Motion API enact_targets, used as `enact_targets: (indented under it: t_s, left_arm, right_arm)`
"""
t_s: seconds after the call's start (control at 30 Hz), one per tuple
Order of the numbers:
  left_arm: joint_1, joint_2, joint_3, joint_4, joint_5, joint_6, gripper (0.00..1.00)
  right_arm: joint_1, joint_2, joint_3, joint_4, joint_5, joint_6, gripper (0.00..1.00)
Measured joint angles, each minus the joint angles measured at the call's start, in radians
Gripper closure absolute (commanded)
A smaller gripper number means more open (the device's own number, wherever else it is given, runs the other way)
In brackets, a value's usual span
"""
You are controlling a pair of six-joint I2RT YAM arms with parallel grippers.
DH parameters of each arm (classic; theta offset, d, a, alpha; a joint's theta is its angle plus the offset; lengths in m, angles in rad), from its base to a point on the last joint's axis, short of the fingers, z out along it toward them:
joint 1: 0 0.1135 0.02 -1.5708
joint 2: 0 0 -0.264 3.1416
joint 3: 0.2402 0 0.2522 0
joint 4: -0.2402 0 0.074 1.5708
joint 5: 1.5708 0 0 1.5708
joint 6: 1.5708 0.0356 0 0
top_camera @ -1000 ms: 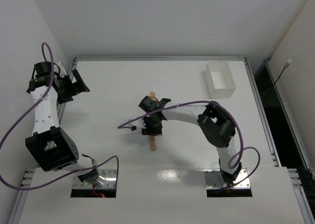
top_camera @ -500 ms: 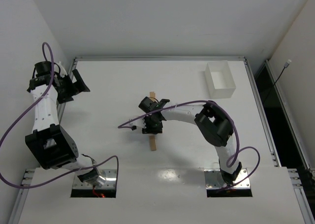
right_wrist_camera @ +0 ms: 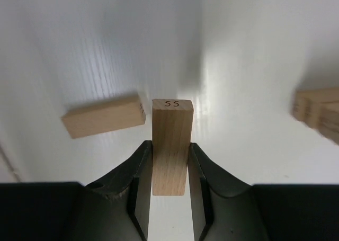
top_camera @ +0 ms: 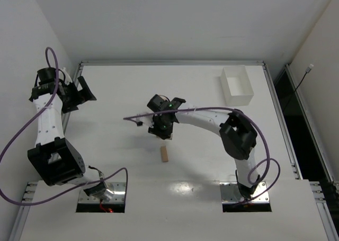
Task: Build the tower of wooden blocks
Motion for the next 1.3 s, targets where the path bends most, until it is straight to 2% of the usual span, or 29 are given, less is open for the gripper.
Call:
enact_targets:
  t_s: [0.13,0.37,0.53,0.73,0.9,1.3]
  left_arm:
    - [0.000,-0.047,-0.035,0.001,-0.057,-0.015,0.00]
    - [-0.021,-0.131,-0.110,0.009,-0.238,-0.084,0.00]
    - [-0.040,-0.232,-0.101,0.035,-0.272,-0.086,0.00]
    - [-0.042,-0.248,-0.055,0.060,-0.241,-0.058,0.00]
    - [-0.047,-0.227,-0.043,0.059,-0.229,-0.054,0.00]
    - [-0.047,-0.206,-0.039,0.054,-0.226,-0.065,0.00]
  right_arm:
    - [0.002,-0.066,0.166,-0.043,0.061,0.243,1.00]
    - [-0.001,-0.159,0.325,-0.099,0.227,0.636,1.00]
    - [-0.044,-0.126,0.457,-0.152,0.289,0.832,1.00]
    - [-0.188,0.008,0.666,-0.193,0.270,1.069,1.00]
    - [-0.251,0.087,0.672,-0.257,0.295,1.165,1.00]
    - [-0.221,0.213,0.702,-0.268,0.288,1.197,1.00]
